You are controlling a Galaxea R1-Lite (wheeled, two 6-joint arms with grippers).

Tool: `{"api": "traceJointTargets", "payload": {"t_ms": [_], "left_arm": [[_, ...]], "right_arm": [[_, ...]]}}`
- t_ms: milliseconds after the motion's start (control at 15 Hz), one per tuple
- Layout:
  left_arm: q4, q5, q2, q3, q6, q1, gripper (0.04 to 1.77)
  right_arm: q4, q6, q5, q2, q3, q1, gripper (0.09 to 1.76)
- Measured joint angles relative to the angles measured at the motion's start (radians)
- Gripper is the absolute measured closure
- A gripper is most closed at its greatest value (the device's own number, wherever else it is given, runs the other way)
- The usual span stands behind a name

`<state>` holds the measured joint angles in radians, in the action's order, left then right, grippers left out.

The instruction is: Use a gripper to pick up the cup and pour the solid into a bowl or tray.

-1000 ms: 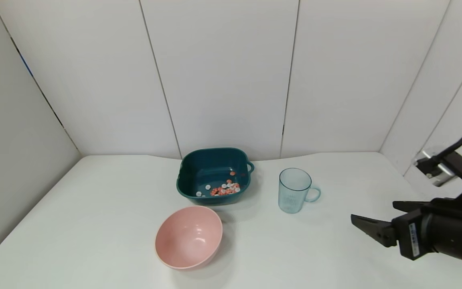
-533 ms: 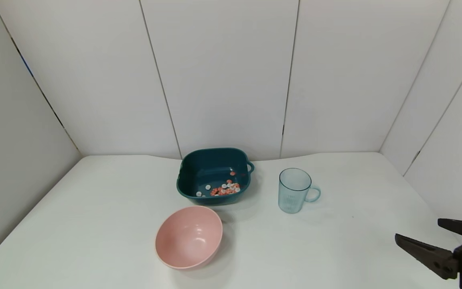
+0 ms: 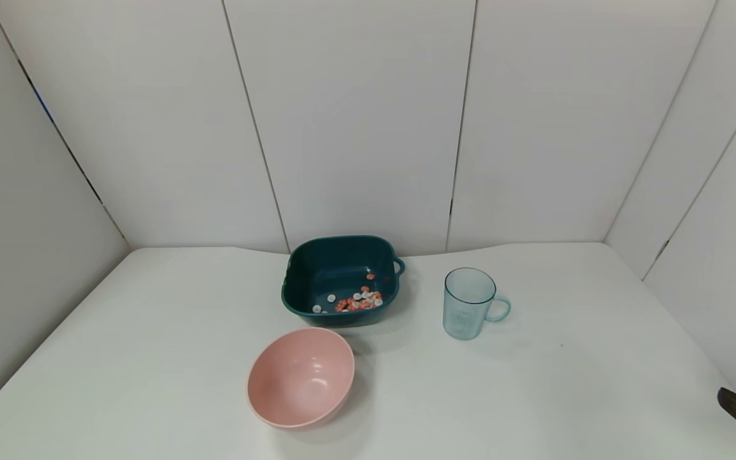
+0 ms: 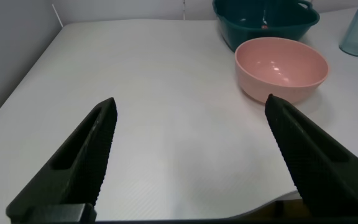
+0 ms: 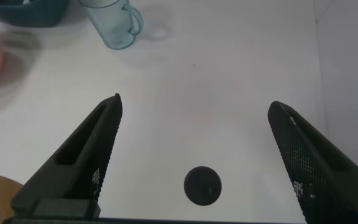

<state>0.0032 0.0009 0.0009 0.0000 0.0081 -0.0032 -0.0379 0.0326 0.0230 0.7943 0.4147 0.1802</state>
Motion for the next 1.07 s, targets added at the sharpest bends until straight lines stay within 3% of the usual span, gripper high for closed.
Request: {"api": "traceJointTargets", "payload": {"t_ms": [667,1067], "left_arm": [[0.000,0.000,0.000,0.000,0.000,0.000,0.09],[0.000,0.000,0.000,0.000,0.000,0.000,0.09]], "right_arm": [[0.020,-0.084,0.017,-0.328,-0.085,-0.175,0.15],[0.118,-0.103,0.011,-0.521,-0.099,-0.194,0.15]]}}
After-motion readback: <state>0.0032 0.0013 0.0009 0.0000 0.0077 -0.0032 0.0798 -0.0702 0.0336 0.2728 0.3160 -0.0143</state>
